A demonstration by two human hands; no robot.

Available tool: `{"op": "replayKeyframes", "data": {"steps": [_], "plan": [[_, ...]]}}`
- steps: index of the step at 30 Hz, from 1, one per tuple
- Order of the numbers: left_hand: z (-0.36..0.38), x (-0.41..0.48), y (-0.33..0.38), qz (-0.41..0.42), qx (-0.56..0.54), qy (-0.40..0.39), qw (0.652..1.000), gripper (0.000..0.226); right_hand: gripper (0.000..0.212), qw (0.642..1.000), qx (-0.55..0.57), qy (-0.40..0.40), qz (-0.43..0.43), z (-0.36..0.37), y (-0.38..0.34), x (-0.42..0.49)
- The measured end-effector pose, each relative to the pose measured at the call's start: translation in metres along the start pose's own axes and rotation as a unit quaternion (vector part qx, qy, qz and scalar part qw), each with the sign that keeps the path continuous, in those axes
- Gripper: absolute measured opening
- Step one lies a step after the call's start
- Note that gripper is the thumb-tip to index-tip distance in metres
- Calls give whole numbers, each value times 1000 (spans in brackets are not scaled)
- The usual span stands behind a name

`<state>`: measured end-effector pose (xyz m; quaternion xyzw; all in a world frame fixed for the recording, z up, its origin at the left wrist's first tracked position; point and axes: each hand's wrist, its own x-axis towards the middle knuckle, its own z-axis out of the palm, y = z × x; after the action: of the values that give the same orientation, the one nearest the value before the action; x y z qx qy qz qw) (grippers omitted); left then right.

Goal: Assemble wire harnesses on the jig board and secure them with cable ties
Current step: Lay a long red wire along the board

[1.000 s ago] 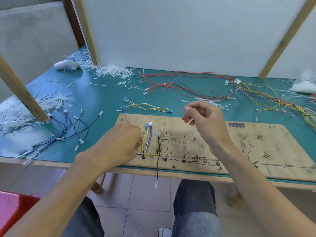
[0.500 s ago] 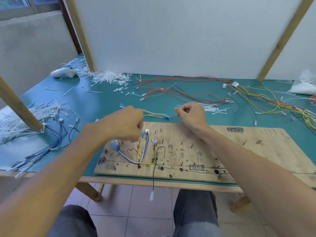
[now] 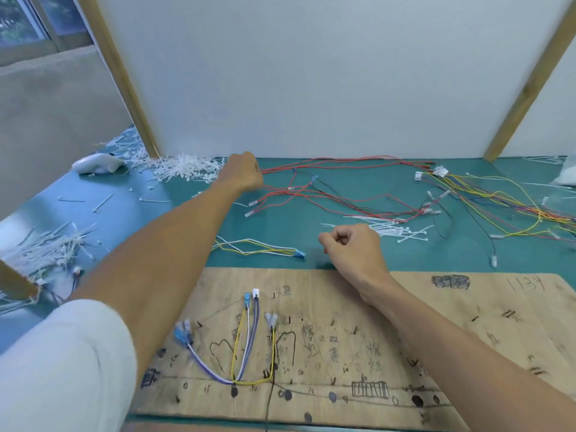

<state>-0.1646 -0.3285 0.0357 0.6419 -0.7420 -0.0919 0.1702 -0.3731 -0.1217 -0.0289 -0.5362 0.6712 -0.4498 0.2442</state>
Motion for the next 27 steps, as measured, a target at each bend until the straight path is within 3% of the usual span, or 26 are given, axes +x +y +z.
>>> {"op": "replayKeyframes", "data": {"steps": [5,13,19,23,27], "plan": [[17,35,-5,-42,34,-8,999,26,28,1000,3,-2,3,1,1,2],[34,43,-5,-45,37,-25,998,27,29,1000,-1,-9,4,1,0,-2],[8,23,27,38,-86,72,993,14,30,1000,-5,-6,10,0,0,0],[-17,-15,51,124,-247,112,954,14,40,1000,5,2,17,0,1,0],[-40,-67,65,194,-320,95,922,22,50,999,46,-1,22,-4,-5,-3]]}}
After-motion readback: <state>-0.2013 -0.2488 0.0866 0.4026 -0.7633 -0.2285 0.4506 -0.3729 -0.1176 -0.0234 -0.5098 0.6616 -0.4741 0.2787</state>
